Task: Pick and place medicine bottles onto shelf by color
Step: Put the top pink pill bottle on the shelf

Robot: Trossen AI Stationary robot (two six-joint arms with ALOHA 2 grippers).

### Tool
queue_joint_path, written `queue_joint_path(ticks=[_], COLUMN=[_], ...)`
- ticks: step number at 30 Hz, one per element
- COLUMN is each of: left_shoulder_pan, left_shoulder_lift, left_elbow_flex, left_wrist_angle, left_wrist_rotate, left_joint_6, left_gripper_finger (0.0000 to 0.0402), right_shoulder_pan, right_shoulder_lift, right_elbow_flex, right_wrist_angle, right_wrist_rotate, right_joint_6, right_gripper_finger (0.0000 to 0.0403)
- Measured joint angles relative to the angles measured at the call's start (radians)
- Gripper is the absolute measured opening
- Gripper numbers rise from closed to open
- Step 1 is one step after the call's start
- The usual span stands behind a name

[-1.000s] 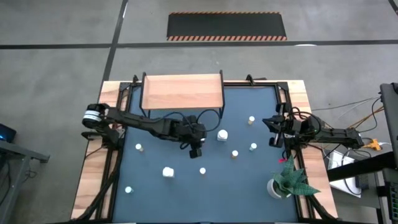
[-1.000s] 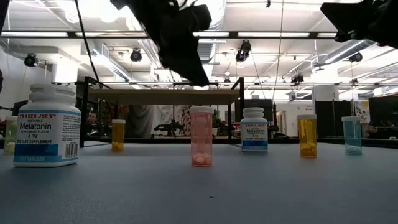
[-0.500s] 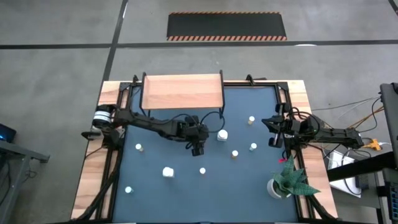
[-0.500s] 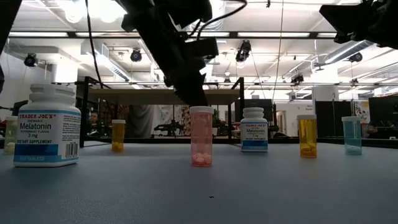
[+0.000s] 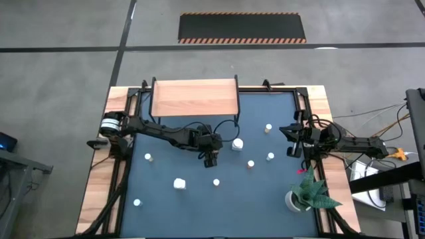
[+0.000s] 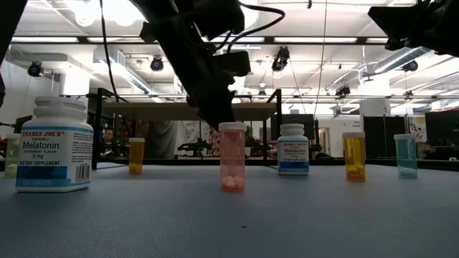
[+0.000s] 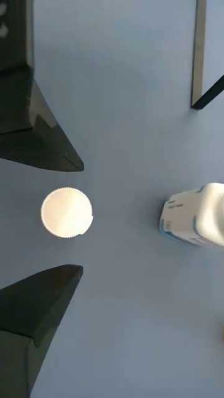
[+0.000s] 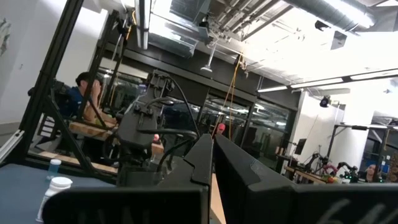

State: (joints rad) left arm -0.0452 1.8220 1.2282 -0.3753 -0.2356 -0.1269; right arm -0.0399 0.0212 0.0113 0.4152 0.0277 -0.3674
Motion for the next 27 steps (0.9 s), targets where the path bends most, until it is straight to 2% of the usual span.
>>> queue_joint_path(ticks=[13, 27], left_shoulder_pan=[0.0, 0.0], left_shoulder_lift=[-0.001, -0.005], left_elbow_flex=[-0.045, -0.049], left_wrist_angle=[0.059, 0.06], left_wrist_rotate=[0.001, 0.002], left_joint_6=[-0.024, -0.026], left_gripper_finger=[0.0237, 0.0124], right_shoulder_pan=[0.0, 0.0], right_shoulder_lift=[0.0, 0.0], right_elbow_flex=[0.0, 0.0], right_wrist_angle=[0.0, 0.0], right_wrist_rotate=[0.0, 0.0], right_joint_6=[0.0, 0.0], right_gripper_finger=[0.0009, 0.0009])
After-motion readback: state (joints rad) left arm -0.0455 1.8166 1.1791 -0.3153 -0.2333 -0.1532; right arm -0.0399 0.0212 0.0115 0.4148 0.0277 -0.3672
